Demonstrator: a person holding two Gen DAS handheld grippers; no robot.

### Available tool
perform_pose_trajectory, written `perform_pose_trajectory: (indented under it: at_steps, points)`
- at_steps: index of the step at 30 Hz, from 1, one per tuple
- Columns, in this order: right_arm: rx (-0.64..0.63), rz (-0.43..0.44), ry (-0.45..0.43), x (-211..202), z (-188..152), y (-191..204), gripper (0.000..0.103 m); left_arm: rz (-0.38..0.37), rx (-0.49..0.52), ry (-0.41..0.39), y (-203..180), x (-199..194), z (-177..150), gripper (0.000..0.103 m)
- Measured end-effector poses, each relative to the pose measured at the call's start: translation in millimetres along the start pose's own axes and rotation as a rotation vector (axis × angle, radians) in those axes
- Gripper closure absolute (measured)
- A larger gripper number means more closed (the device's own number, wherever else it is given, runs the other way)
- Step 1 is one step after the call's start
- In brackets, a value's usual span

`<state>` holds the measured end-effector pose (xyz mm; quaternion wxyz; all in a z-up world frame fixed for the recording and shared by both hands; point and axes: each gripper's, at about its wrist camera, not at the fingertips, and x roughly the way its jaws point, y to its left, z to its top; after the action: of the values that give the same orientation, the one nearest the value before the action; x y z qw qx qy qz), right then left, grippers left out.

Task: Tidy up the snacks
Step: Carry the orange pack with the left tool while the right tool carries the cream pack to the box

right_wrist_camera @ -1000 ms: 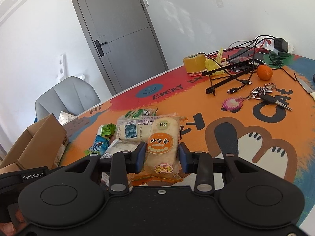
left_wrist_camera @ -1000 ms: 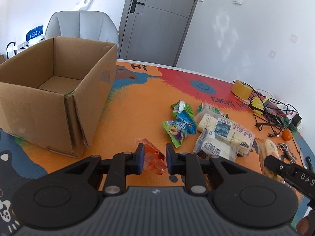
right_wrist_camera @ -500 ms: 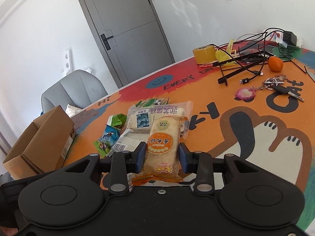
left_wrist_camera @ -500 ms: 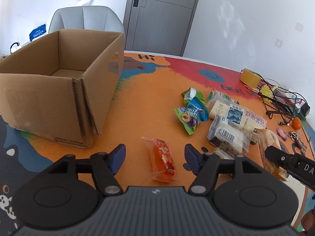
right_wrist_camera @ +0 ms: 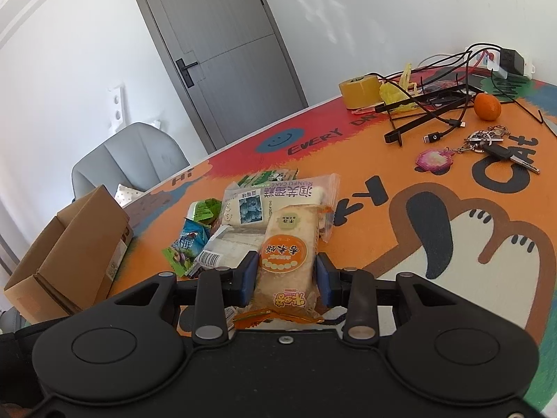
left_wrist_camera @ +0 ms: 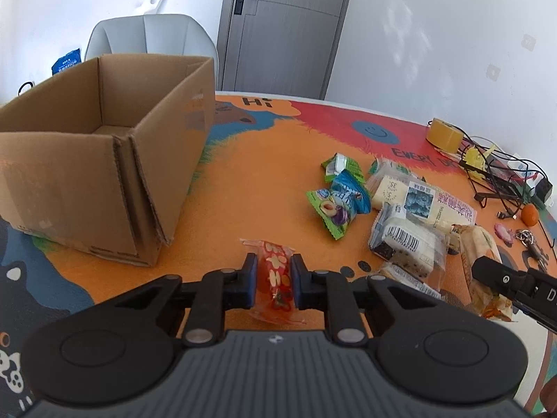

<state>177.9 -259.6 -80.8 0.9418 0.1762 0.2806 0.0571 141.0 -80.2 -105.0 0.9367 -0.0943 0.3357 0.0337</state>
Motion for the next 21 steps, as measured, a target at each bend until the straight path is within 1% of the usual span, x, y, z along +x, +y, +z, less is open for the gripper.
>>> perform_pose_trajectory:
  at_steps: [8,21]
  points:
    - [-0.013,0.037,-0.024,-8,5,14,0.067,-0.011,-0.005,-0.057,6,-25,10,0.085]
    - [-0.06,0.108,-0.07,-20,15,49,0.067,-0.013,-0.037,-0.147,28,-60,29,0.085]
